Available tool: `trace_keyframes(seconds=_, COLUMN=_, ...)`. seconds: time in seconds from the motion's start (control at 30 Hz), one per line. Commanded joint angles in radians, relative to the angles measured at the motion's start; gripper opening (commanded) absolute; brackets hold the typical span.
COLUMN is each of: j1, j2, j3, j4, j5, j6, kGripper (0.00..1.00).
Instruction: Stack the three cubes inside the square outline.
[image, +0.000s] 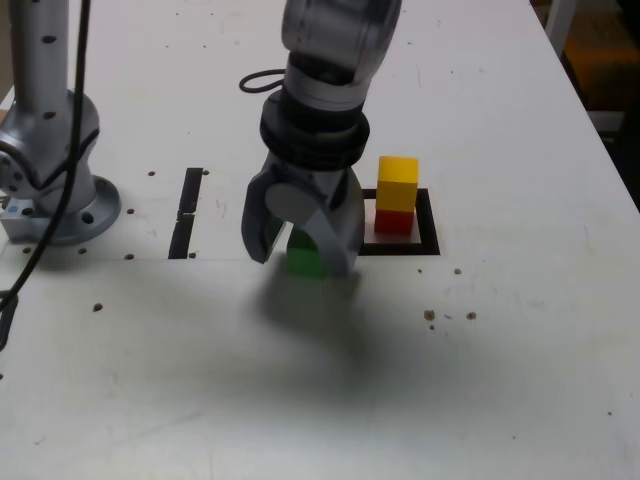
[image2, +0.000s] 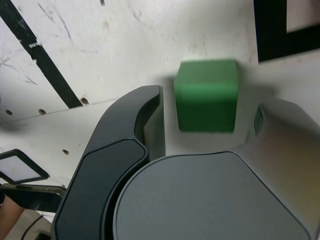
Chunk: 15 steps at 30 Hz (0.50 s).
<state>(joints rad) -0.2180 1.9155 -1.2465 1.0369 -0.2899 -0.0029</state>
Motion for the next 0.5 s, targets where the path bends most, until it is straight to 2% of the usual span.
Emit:
trace_keyframes(seconds=0.0, j1=0.015, j2=0.006, j3=0.000, j4=0.004, j5=-0.004, j6=0.013, kGripper=0.70)
trace_keyframes(seconds=0.47, j1=0.053, j2=0.033, j3=-0.002, j4=0.007, j5=-0.027, j6=0.064, kGripper=0.70)
